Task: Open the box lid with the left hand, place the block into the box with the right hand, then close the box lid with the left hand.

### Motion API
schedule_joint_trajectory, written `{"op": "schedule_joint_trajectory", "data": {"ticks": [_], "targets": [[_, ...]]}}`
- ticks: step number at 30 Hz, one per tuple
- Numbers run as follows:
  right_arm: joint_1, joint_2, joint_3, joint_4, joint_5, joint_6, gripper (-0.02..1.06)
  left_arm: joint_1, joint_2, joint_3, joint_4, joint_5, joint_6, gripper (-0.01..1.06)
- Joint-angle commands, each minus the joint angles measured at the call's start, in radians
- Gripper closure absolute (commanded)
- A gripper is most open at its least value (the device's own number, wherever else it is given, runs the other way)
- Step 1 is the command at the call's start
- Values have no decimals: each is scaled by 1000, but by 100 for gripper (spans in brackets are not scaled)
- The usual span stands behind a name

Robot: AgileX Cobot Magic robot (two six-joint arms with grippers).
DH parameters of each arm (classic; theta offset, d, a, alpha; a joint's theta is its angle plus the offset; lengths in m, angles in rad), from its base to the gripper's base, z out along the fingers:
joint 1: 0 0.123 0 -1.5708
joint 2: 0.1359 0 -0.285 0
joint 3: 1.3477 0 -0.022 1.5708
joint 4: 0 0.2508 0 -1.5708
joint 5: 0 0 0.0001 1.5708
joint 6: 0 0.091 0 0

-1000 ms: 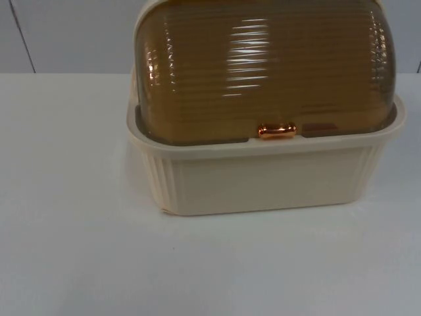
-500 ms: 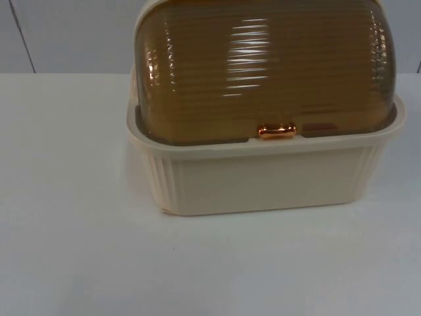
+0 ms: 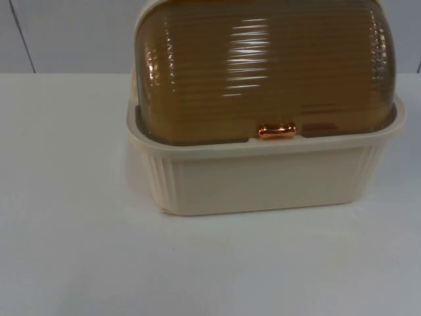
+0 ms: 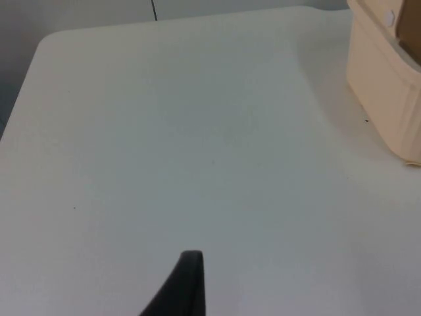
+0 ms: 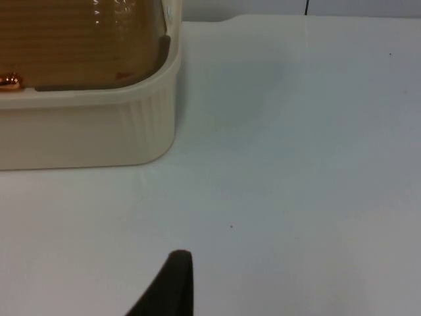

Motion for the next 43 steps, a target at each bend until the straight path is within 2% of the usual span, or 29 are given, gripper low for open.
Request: {"op": "schedule_joint_trajectory", "data": {"ticks": [1,37,43], "targets": [[4,-3,3,1,-12,2,0,-3,-3,5,5,-11,-7,3],[4,-3,3,0,-12,21,0,-2,-3,5,-8,-11,-7,3],[4,-3,3,0,-12,21,0,-2,-3,5,21,-11,-68,3]]}}
